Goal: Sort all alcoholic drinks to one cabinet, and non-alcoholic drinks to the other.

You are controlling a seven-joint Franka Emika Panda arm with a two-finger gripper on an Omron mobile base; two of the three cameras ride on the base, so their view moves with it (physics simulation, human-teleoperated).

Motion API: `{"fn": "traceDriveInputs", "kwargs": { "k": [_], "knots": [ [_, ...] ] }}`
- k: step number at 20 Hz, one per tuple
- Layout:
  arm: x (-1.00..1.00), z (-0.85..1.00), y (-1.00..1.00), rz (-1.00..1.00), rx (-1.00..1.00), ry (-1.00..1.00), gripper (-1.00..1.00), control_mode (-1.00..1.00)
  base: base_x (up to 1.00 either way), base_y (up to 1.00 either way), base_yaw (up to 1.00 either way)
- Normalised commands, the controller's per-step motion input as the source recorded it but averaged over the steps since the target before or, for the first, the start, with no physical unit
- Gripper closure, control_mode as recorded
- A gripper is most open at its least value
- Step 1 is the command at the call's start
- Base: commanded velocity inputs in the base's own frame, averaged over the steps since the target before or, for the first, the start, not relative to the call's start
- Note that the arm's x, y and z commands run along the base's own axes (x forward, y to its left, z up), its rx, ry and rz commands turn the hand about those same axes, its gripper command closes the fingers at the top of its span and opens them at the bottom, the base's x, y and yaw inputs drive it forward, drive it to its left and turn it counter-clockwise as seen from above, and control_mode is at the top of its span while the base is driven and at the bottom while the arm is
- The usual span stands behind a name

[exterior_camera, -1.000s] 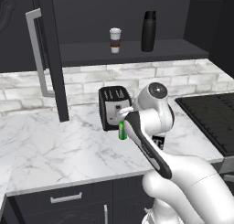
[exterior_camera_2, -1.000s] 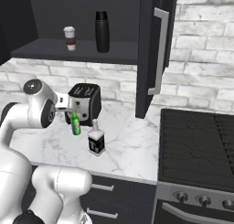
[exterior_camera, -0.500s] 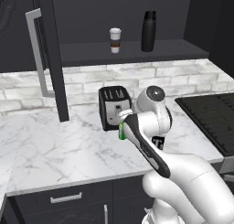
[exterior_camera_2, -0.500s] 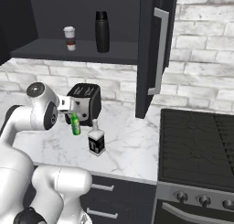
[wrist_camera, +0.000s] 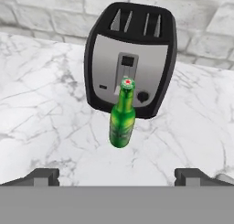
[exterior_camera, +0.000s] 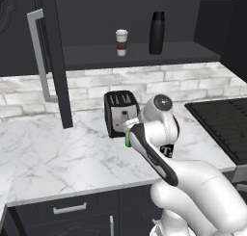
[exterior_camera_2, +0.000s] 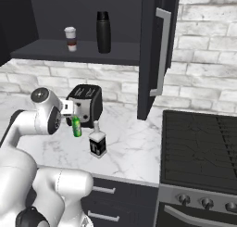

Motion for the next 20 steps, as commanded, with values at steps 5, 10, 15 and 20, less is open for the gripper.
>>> {"fn": "traceDriveInputs", "kwargs": {
  "k": [5,10,15,20],
  "knots": [
    [0.24,-0.12,0.00,0.00,0.00,0.00,-1.00,-1.00,0.00,0.00,0.00],
    [0.27,-0.11,0.00,0.00,0.00,0.00,-1.00,-1.00,0.00,0.00,0.00],
    [0.22,-0.13,0.00,0.00,0.00,0.01,-1.00,-1.00,0.00,0.00,0.00],
    [0.16,-0.16,0.00,0.00,0.00,0.05,-1.00,-1.00,0.00,0.00,0.00]
  ]
}}
